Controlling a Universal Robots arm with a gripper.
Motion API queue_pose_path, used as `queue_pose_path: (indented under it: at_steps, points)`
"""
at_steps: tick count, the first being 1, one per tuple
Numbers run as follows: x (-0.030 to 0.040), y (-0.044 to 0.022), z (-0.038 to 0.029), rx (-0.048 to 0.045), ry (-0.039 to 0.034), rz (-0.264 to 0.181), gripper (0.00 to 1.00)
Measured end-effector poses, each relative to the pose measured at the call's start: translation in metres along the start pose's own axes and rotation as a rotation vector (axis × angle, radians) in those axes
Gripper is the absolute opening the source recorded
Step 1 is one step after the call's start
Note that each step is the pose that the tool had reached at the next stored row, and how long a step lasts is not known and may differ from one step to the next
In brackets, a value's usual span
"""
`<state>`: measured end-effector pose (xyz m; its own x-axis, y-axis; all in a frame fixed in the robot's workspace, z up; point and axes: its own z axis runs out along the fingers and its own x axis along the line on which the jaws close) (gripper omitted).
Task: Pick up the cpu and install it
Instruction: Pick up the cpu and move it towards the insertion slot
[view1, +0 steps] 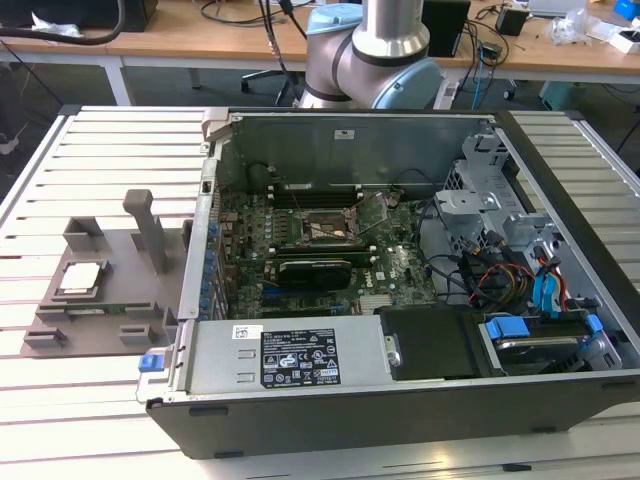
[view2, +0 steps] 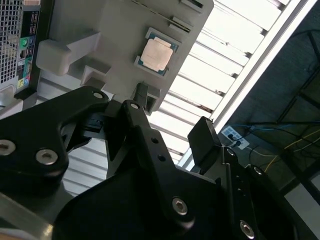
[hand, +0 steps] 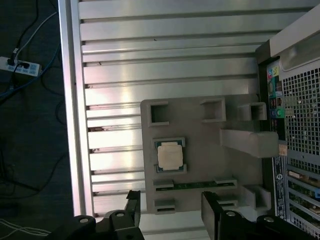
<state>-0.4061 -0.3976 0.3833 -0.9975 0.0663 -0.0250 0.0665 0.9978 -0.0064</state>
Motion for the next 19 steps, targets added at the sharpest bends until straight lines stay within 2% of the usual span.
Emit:
queue_pose_path:
  at_steps: [4, 11, 19]
  points:
    - [-0.0002, 0.0, 0.0048, -0.0003, 0.0009, 0.0, 0.6]
    - [-0.0001, 0.0, 0.0084, 0.0001, 0.0007, 0.0, 0.6]
    - [0.0001, 0.0001, 0.0193, 0.0002, 0.0008, 0.0, 0.6]
